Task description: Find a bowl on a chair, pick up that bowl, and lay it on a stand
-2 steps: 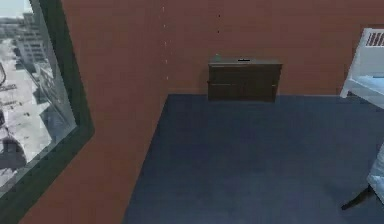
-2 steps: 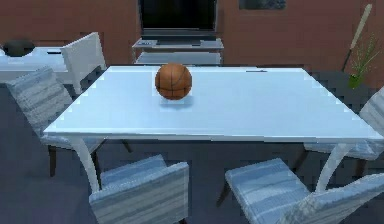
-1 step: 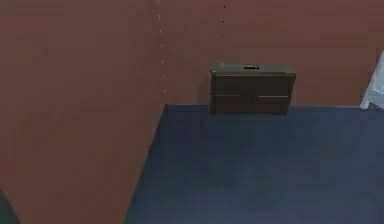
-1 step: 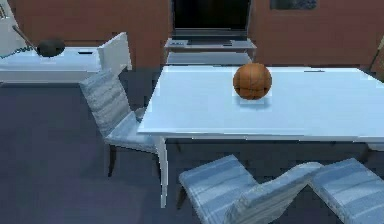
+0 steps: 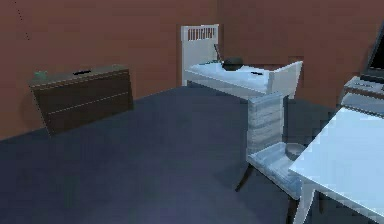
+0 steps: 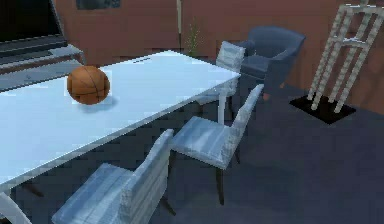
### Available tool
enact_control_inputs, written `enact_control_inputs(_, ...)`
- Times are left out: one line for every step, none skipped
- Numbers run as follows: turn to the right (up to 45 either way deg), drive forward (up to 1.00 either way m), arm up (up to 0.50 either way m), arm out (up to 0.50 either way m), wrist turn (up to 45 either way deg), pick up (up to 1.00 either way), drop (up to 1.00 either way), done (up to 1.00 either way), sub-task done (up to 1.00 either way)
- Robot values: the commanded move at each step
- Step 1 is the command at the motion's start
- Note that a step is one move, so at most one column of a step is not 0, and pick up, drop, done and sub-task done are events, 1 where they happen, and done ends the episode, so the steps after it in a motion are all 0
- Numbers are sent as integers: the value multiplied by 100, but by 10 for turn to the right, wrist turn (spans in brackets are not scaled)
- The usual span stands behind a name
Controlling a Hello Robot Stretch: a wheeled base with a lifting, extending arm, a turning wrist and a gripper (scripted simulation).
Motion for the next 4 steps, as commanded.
enact_control_inputs(210,0,0,0,0,0,0,0,0)
enact_control_inputs(0,55,0,0,0,0,0,0,0)
enact_control_inputs(-450,0,0,0,0,0,0,0,0)
enact_control_inputs(-450,0,0,0,0,0,0,0,0)
